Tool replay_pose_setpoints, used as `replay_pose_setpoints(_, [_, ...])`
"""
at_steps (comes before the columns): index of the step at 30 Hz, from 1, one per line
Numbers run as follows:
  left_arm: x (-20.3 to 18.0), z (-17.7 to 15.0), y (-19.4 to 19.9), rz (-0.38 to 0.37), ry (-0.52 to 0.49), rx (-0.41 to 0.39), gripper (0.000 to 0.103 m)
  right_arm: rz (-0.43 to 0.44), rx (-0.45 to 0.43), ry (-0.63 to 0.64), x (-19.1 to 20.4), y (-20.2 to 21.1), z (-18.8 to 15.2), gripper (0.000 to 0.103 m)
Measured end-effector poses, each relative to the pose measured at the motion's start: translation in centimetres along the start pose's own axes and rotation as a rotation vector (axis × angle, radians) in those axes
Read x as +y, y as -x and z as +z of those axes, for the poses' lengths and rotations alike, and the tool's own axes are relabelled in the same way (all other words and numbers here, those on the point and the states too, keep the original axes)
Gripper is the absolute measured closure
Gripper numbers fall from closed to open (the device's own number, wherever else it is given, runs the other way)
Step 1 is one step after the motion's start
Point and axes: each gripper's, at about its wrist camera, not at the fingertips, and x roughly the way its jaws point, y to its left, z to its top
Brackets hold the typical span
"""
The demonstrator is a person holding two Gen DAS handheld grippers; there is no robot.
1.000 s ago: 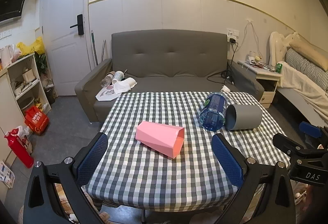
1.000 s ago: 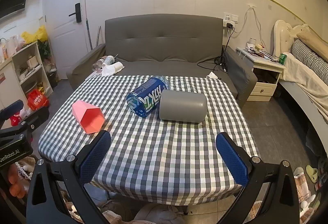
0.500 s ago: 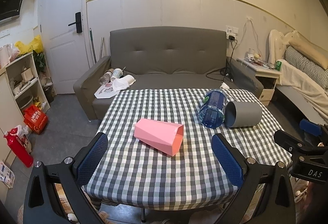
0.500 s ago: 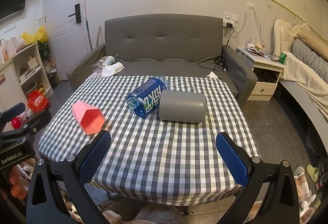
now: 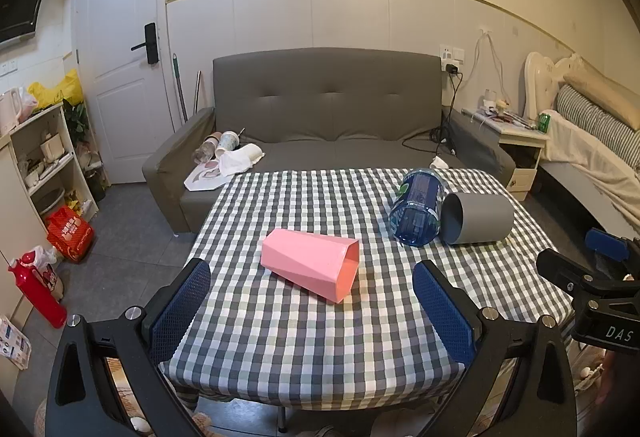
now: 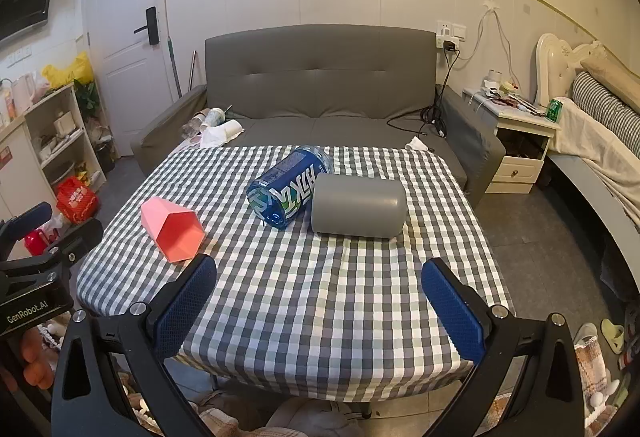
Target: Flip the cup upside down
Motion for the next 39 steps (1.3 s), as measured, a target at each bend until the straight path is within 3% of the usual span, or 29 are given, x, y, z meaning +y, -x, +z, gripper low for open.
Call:
replay_pose_setpoints(25, [-1.5,0.3,-0.2,-0.024,-0.061,0.007,0.000,-0.026,0.015,-0.001,-1.0,0.0,0.8,0.000])
replay_pose_setpoints(30, [-3.9,1.2,-1.1,-0.096,-0.160,0.022,0.000,-0.070,0.035,0.005,-2.5,-0.1,2.1,0.000])
replay_pose_setpoints(39, [-11.5,3.7,-4.0,-0.260,-0.528,0.014,0.000,-0.168,0.160,-0.114,-9.5,-2.5,3.7,0.000])
